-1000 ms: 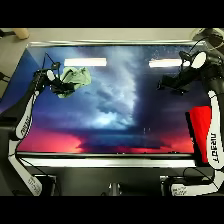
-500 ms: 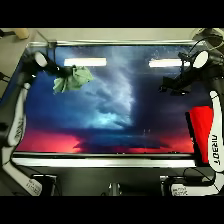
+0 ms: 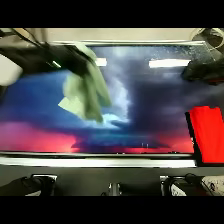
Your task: Fold the shirts.
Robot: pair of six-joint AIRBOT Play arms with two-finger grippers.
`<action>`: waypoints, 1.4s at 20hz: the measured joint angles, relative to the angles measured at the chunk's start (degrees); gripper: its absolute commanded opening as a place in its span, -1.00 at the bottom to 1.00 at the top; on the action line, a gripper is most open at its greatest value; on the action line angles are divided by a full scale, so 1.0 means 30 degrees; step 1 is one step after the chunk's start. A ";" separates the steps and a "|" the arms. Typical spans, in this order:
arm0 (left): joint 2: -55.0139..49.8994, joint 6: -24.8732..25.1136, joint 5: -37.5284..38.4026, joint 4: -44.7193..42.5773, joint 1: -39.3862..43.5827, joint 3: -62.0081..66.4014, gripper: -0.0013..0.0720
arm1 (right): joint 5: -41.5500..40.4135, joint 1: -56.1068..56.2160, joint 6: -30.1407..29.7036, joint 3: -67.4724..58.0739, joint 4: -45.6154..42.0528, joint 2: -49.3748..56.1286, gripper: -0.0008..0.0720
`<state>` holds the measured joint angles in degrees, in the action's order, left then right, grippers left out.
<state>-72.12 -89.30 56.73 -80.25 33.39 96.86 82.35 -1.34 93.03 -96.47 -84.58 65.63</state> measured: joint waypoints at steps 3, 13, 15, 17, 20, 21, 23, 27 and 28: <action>-0.1209 -0.1960 -0.2259 0.0146 0.2922 -0.3220 1.00 | 0.0058 0.0000 0.0335 -0.0007 -0.1144 -0.2251 0.48; -0.3942 -0.3067 0.3636 -0.2448 -0.3978 -0.3942 0.98 | 0.2790 0.0000 -0.0291 0.4503 0.1865 -0.1180 0.81; -0.4000 -0.2229 0.4546 0.0342 -0.6878 -0.5770 0.98 | 0.1982 0.0000 -0.0933 0.7038 0.3585 -0.0204 0.81; -0.3978 -0.1195 0.4772 0.3002 -0.8553 -0.8065 0.98 | 0.0991 0.0007 -0.1421 0.8939 0.4772 0.0882 0.81; -0.4007 0.0066 0.3687 0.6346 -0.8983 -1.1336 0.98 | -0.0386 0.0000 -0.1829 1.0382 0.5894 0.2761 0.81; -0.4044 0.0306 0.3075 0.7118 -0.8830 -1.2101 0.98 | -0.0765 0.0007 -0.1894 1.0615 0.6171 0.3330 0.81; -0.4109 0.0663 0.1923 0.8561 -0.8269 -1.3107 0.98 | -0.1479 0.0007 -0.2157 1.0914 0.6564 0.4342 0.94; -0.4408 0.0860 0.0277 1.0018 -0.7176 -1.3901 -0.36 | -0.2579 0.0102 -0.2703 1.1154 0.6936 0.6149 0.96; -0.4452 0.0816 -0.0051 1.0207 -0.6980 -1.3967 -0.83 | -0.2856 0.0211 -0.2907 1.1183 0.7016 0.6543 0.96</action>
<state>-85.47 -86.85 56.58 -49.63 12.45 54.96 73.78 -0.71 84.31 -62.92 -63.53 85.25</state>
